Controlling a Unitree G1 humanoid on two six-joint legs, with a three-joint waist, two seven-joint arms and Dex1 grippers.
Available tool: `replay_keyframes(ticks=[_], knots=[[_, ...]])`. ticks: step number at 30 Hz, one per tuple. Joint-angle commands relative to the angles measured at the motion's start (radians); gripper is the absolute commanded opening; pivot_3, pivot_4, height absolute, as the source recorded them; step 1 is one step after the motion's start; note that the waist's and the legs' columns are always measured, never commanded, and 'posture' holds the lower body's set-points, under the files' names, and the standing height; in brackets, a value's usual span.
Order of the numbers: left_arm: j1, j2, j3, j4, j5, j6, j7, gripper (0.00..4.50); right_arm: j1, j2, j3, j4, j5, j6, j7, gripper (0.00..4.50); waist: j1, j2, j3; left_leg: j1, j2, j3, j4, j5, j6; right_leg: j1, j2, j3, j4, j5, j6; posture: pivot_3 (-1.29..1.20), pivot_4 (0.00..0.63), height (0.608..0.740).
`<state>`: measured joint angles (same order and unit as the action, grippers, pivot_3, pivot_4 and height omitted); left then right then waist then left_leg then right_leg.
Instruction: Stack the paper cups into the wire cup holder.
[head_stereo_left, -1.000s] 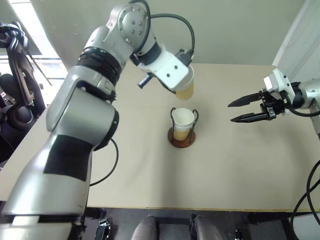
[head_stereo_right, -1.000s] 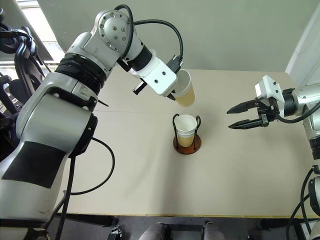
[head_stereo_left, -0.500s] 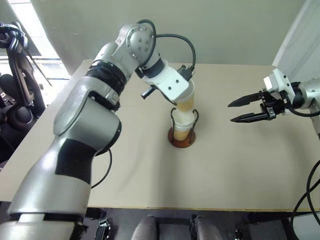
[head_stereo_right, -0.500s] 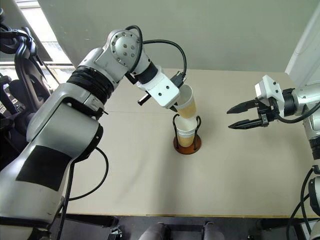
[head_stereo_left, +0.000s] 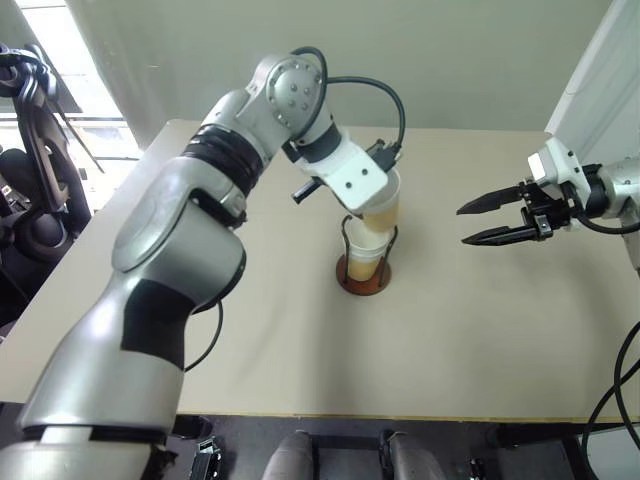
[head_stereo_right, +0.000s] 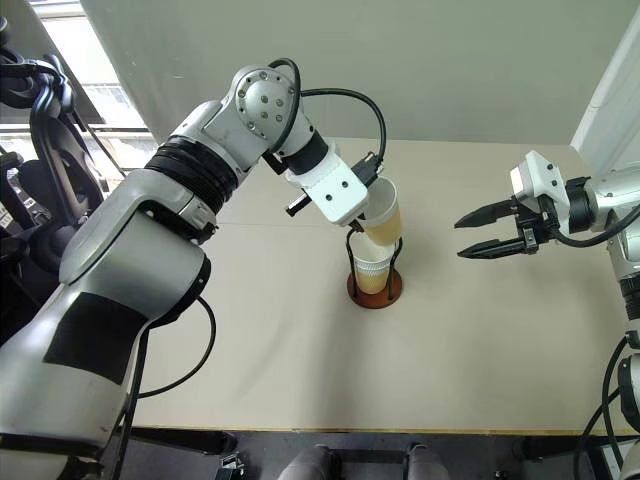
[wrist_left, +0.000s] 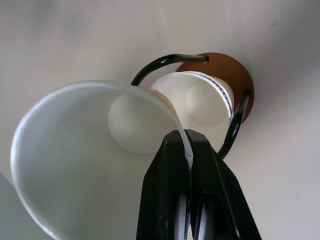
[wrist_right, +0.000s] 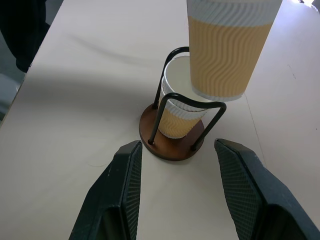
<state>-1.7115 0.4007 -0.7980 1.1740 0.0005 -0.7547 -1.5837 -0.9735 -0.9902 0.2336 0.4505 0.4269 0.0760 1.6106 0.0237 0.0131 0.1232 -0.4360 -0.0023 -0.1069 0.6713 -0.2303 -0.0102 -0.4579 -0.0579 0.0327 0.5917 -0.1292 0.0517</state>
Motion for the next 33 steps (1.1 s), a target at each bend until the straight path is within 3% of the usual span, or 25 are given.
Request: replay_keyframes(ticks=[1, 26, 29, 33], knots=[[-0.004, 0.023, -0.017, -0.031, -0.029, 0.001, -0.031, 0.02, -0.011, -0.021, -0.032, -0.024, 0.001, -0.004, 0.004, 2.32, 0.000, 0.000, 0.000, 0.000, 0.000, 0.000, 0.000, 0.000, 0.000, 0.000, 0.000, 0.000, 0.000, 0.000, 0.000, 0.00, 0.150, 0.740], [0.013, 0.077, -0.182, -0.125, -0.186, 0.059, -0.031, 0.02, 0.008, -0.027, -0.053, -0.041, -0.021, 0.002, 0.004, 2.32, 0.000, 0.000, 0.000, 0.000, 0.000, -0.001, 0.004, -0.001, 0.001, 0.002, 0.000, 0.000, 0.000, 0.000, 0.000, 0.00, 0.150, 0.740], [0.011, 0.077, -0.194, -0.132, -0.206, 0.076, -0.031, 0.61, 0.008, -0.030, -0.047, -0.043, -0.019, 0.008, 0.004, 2.32, 0.001, 0.000, 0.000, 0.000, 0.000, -0.001, 0.004, -0.001, 0.001, 0.002, 0.000, 0.000, 0.000, 0.000, 0.000, 0.00, 0.150, 0.740], [0.010, 0.070, -0.182, -0.143, -0.241, 0.106, -0.031, 2.02, 0.009, -0.031, -0.046, -0.042, -0.018, 0.009, 0.004, 2.32, 0.001, 0.000, 0.000, 0.000, 0.000, -0.001, 0.004, -0.001, 0.001, 0.003, 0.000, 0.000, 0.000, 0.000, 0.001, 0.00, 0.150, 0.740]])
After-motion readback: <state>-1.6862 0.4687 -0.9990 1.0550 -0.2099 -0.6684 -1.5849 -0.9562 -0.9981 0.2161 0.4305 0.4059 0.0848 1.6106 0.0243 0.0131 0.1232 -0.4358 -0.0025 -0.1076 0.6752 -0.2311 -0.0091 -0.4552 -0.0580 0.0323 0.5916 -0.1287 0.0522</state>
